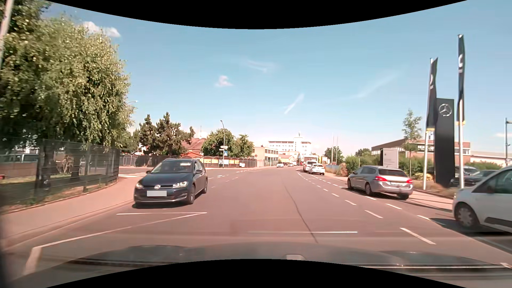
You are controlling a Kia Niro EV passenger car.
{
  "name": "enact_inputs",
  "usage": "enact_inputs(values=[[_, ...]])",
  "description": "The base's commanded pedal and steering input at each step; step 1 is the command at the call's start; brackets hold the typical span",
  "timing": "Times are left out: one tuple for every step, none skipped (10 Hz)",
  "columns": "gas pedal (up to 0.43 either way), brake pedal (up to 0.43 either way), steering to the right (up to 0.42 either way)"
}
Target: Follow the waypoints while adhering to traffic rules and regulations
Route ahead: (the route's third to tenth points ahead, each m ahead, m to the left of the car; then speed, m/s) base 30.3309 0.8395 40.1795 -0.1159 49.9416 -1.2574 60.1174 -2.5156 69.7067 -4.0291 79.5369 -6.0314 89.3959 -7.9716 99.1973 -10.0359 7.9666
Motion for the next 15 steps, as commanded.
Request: enact_inputs(values=[[0.248, 0.000, 0.041], [0.248, 0.000, 0.037], [0.248, 0.000, 0.033], [0.248, 0.000, 0.025], [0.248, 0.000, 0.015], [0.248, 0.000, 0.010], [0.248, 0.000, 0.008], [0.248, 0.000, 0.008], [0.248, 0.000, 0.007], [0.248, 0.000, 0.006], [0.248, 0.000, 0.006], [0.248, 0.000, 0.005], [0.248, 0.000, 0.005], [0.248, 0.000, 0.004], [0.248, 0.000, 0.004]])
